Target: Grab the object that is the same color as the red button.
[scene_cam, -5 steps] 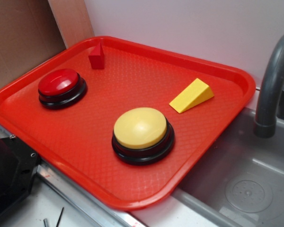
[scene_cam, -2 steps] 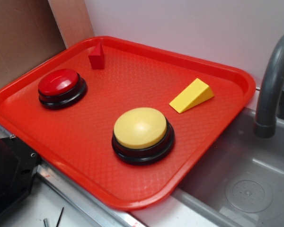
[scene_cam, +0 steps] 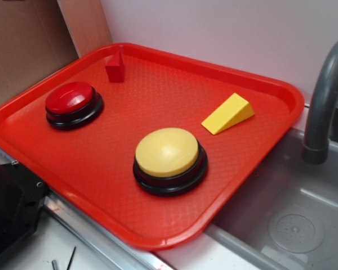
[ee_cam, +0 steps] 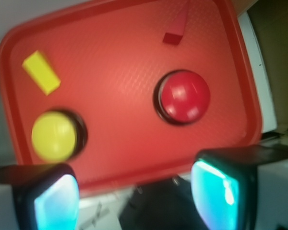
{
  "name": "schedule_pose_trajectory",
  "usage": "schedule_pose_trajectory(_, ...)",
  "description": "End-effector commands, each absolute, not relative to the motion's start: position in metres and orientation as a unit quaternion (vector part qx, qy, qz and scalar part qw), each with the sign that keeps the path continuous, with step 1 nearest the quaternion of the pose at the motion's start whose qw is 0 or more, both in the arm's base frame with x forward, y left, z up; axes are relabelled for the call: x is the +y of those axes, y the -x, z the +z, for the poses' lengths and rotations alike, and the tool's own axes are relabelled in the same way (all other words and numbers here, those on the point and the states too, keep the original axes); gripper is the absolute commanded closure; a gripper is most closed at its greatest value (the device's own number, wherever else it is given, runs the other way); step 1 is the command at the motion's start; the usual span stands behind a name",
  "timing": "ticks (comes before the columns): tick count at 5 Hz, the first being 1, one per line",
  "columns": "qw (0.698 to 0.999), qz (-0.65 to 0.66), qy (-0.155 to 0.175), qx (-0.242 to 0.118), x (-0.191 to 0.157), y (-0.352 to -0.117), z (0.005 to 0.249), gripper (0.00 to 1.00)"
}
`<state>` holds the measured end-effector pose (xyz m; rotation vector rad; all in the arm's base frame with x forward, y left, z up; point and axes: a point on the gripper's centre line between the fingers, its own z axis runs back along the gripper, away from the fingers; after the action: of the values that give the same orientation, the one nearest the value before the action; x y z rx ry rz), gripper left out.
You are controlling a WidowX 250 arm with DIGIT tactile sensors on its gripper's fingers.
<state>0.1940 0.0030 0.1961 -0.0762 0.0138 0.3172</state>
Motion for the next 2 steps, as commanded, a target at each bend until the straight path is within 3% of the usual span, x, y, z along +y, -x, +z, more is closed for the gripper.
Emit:
schedule_pose_trajectory(1,0.972,0.230,0.024,-0.041,0.025,-0.258,0.157,0.00)
schedule_pose_trajectory(2,0.964,0.262,0.011,-0.053,0.043,-0.276,0.139,0.00)
